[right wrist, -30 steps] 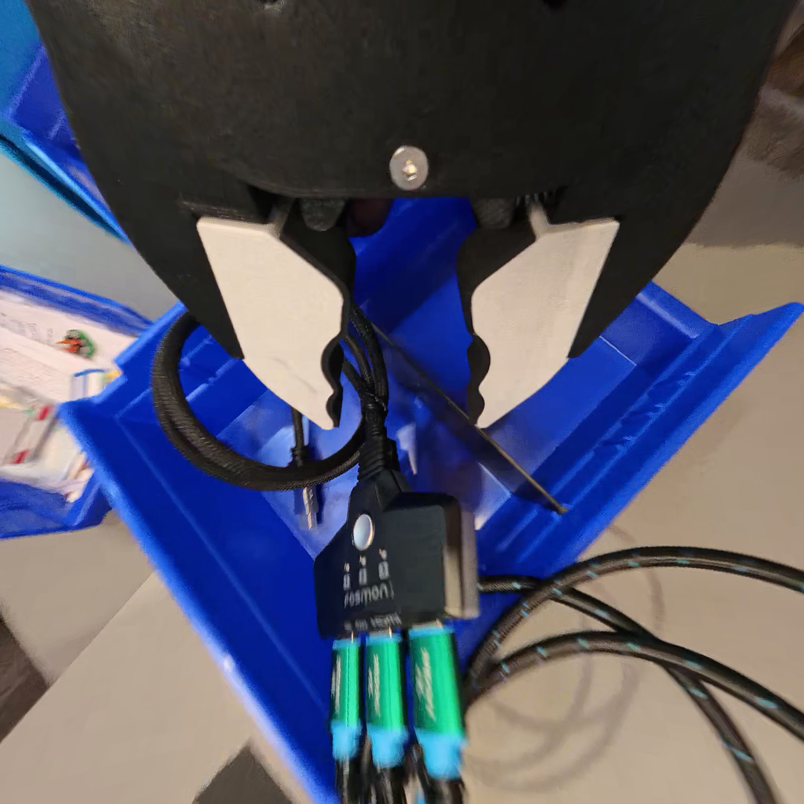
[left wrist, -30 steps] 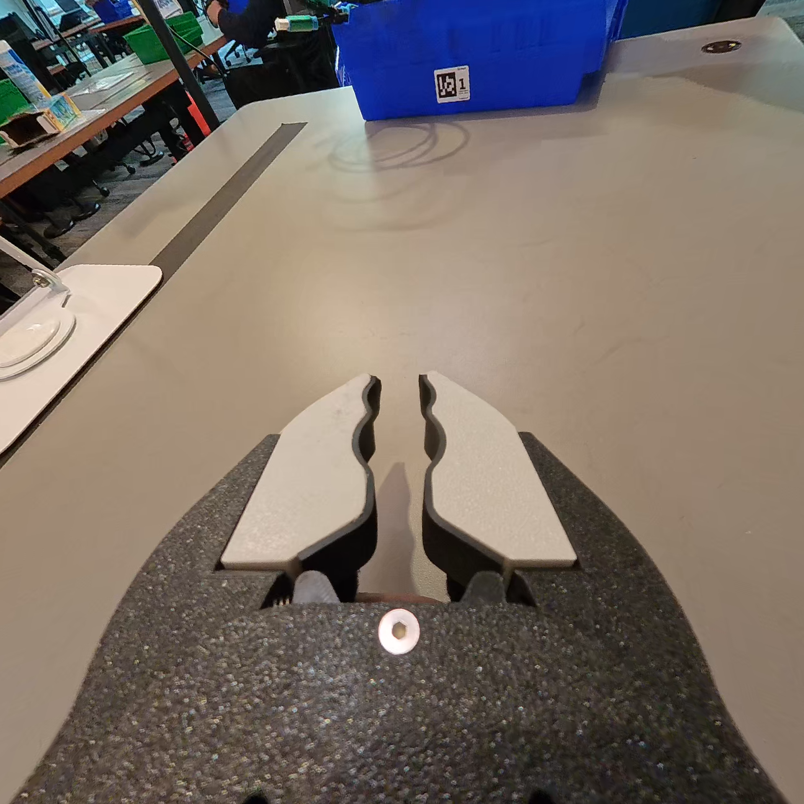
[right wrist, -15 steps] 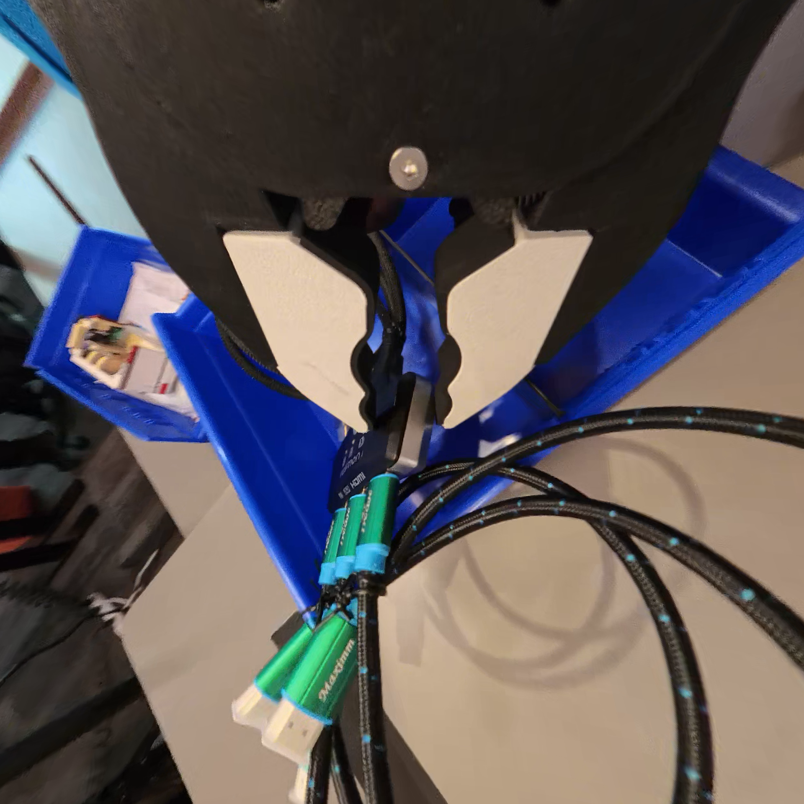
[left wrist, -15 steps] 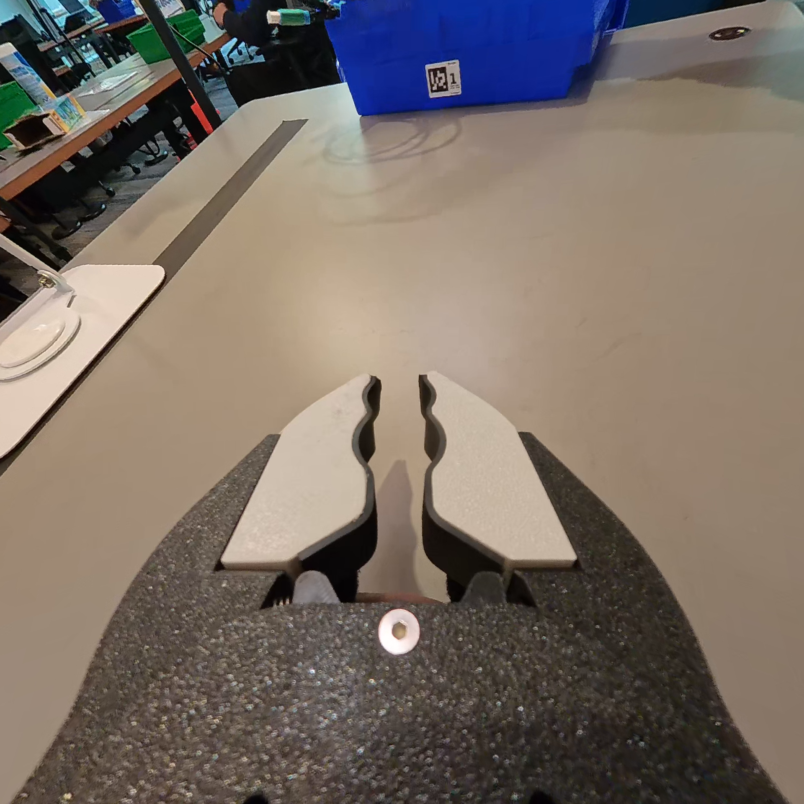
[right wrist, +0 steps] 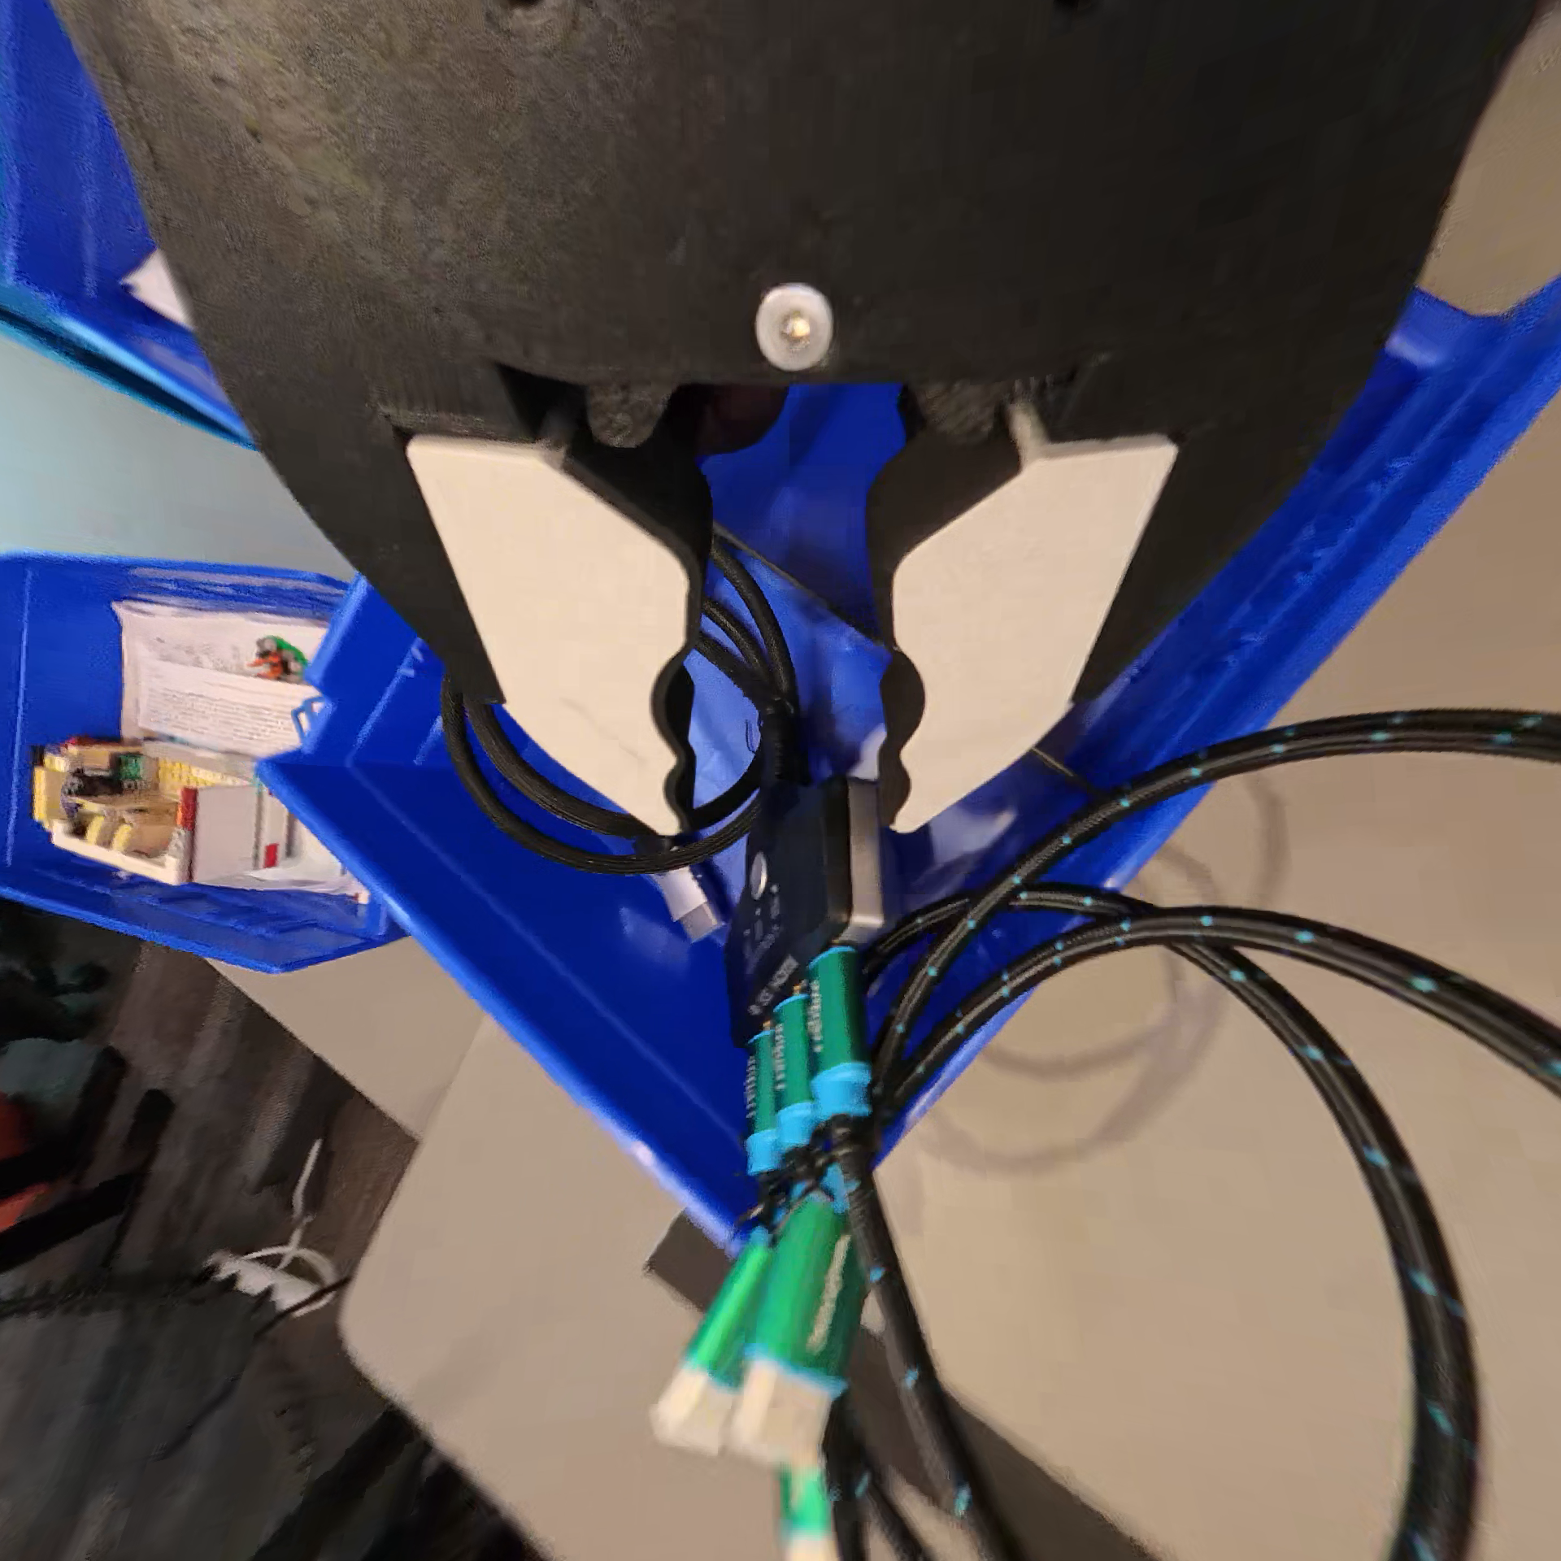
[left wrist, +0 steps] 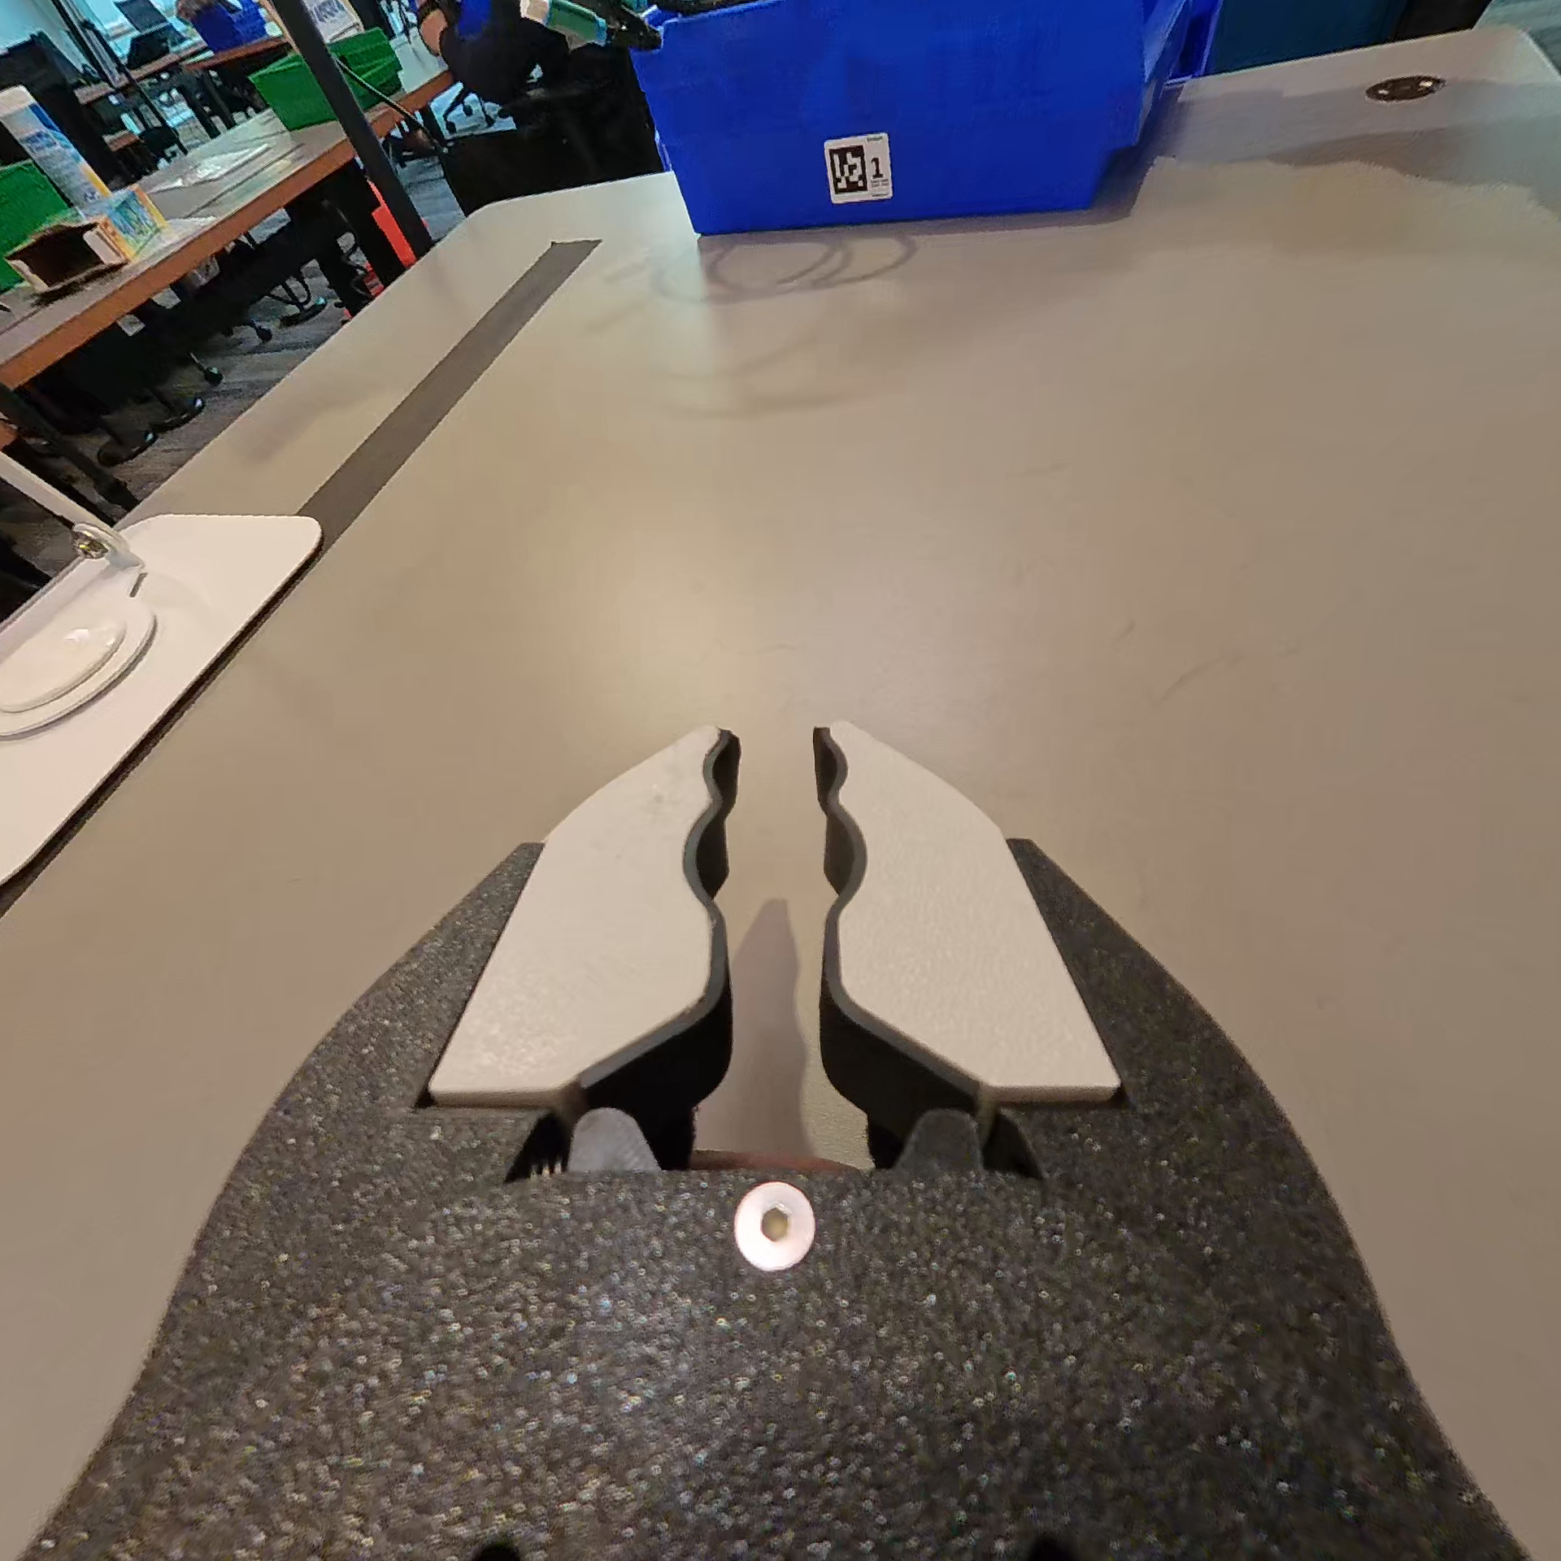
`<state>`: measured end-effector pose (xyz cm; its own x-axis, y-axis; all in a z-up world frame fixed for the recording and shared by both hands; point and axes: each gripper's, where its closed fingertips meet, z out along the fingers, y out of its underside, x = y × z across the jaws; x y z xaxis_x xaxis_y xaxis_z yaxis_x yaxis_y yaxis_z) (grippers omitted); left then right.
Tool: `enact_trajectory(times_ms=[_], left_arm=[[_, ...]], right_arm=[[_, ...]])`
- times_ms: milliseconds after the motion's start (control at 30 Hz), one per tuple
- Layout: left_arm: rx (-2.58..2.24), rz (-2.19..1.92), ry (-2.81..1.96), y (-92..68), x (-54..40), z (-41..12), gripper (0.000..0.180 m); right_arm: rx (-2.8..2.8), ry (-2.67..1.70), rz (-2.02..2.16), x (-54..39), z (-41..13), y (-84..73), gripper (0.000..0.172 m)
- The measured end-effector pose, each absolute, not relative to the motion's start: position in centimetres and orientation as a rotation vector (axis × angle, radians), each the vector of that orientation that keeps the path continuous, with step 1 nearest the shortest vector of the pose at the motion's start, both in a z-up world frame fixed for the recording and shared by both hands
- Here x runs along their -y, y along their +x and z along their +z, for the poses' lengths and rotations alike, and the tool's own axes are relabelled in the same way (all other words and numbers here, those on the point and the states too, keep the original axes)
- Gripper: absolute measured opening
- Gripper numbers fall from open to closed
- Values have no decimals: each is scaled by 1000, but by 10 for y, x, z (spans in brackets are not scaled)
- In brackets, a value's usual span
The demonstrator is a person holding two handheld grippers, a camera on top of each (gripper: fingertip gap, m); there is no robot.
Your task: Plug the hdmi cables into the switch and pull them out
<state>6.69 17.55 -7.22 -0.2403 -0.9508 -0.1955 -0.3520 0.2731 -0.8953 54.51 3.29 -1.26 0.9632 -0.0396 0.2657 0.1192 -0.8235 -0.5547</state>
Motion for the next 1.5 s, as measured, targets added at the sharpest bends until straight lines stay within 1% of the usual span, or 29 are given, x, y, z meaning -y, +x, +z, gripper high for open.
enact_trajectory(times_ms=[100, 200, 367, 467, 533, 633, 700, 833, 933, 1067, 1133, 1200, 1267, 1333, 1367, 1433, 1500], left_arm=[[-1737, -960, -1200, 67, -177, -71, 19], [-1702, -975, -1235, 65, -181, -68, 22], [-1559, -955, -1356, 50, -195, -56, 39], [-1430, -875, -1465, 20, -210, -48, 51], [-1325, -766, -1526, -13, -222, -43, 55], [-1156, -513, -1637, -83, -245, -36, 60], [-1042, -340, -1714, -138, -256, -27, 65], [-823, -67, -1831, -241, -269, -7, 66], [-745, 72, -1945, -292, -276, -18, 72], [-731, 40, -2033, -305, -285, -38, 73], [-737, 23, -2060, -303, -292, -47, 68], [-757, 19, -2092, -300, -299, -57, 62], [-778, 11, -2120, -298, -305, -67, 53], [-803, 9, -2131, -298, -307, -74, 40], [-811, 3, -2129, -298, -307, -76, 32], [-839, -47, -2109, -294, -303, -78, 8], [-835, -71, -2102, -295, -300, -79, 5]], right_arm=[[-114, -2324, -347, -12, 18, 538, 42], [-197, -2184, -277, 17, 28, 503, 46], [-224, -2068, -210, 50, 4, 425, 57], [-236, -2061, -217, 54, -12, 393, 68], [-260, -2079, -277, 53, -20, 386, 81], [-272, -2123, -413, 52, -29, 392, 86], [-278, -2129, -446, 49, -31, 394, 86], [-283, -2151, -453, 42, -37, 396, 84], [-290, -2180, -474, 37, -47, 398, 81], [-309, -2205, -505, 31, -56, 403, 73], [-328, -2203, -544, 32, -57, 408, 65], [-338, -2204, -553, 32, -59, 410, 53], [-323, -2197, -561, 31, -60, 411, 27], [-315, -2183, -622, 34, -59, 416, 14], [-307, -2180, -632, 34, -59, 417, 11], [-313, -2173, -604, 34, -59, 417, 10], [-315, -2166, -574, 35, -59, 417, 9]])
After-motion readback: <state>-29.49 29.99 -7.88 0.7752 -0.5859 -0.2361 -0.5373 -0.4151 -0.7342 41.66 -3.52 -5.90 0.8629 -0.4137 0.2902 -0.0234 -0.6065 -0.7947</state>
